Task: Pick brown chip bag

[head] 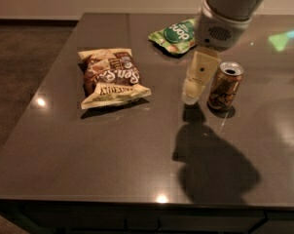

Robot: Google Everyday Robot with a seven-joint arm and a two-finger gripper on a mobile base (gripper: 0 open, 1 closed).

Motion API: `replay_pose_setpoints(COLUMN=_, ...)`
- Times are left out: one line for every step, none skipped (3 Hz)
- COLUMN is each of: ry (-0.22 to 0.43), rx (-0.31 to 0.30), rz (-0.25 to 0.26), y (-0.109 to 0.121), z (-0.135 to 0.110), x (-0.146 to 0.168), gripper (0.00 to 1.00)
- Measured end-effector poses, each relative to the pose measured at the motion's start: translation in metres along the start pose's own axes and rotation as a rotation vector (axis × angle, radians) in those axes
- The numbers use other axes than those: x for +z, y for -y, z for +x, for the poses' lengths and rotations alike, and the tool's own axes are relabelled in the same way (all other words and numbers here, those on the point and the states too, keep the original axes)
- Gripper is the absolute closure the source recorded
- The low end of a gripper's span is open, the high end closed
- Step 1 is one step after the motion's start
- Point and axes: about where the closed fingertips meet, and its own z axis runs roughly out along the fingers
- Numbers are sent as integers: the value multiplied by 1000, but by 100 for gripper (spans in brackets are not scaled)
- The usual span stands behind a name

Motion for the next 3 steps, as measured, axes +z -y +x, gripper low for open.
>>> replay_pose_setpoints(ry=4, rx=67, rz=-4, y=17, z=-62, x=39, gripper=0)
replay_pose_setpoints(ry=4, rx=147, rz=-21, y=28, z=-109, x=76, gripper=0)
replay_pose_setpoints(ry=-2, rx=215, rz=-48, y=34, z=-149, x=107, gripper=0)
